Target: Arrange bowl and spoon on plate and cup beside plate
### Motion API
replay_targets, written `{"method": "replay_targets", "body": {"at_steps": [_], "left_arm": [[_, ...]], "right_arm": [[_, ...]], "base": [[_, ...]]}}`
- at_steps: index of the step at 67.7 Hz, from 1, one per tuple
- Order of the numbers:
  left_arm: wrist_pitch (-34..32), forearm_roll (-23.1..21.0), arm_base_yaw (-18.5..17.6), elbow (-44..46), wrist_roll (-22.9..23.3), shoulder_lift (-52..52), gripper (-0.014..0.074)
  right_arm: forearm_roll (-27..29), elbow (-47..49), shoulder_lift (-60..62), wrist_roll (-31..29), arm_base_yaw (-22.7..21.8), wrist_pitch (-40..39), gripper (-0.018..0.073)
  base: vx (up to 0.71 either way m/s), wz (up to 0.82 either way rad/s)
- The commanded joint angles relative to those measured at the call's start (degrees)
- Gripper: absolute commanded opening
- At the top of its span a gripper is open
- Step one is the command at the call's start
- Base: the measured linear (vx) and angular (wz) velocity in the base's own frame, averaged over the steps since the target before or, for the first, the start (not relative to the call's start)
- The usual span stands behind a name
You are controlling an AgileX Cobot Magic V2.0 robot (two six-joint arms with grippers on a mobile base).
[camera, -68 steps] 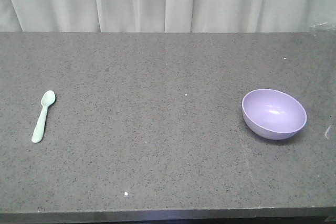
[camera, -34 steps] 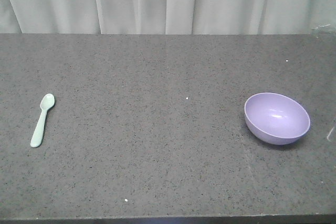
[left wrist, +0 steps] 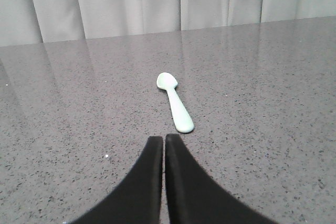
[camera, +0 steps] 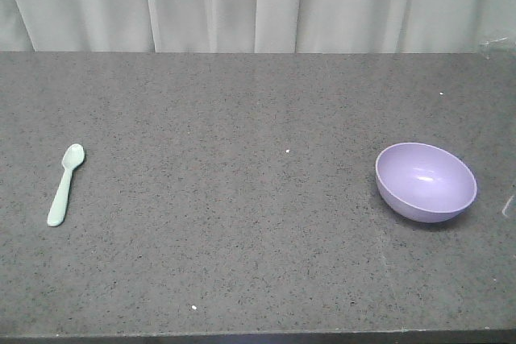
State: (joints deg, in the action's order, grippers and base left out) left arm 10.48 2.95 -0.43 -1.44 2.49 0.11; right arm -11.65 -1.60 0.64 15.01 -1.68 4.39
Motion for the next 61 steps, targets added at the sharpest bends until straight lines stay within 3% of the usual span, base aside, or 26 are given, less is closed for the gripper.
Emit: {"method": "replay_targets", "body": {"at_steps": [1,61], "left_arm": [[-4.1,-0.2,0.1,0.4,0.7,0.9,-0.0006],[-4.1,-0.2,0.1,0.4,0.7,0.9,-0.0006]], "right_arm": [[-0.6,-0.2,0.6,-0.1,-0.4,-4.4,-0.0003],[-0.6,-0.2,0.6,-0.1,-0.4,-4.4,-0.0003]], "base": [[0.00,0.00],[0.00,0.00]]}}
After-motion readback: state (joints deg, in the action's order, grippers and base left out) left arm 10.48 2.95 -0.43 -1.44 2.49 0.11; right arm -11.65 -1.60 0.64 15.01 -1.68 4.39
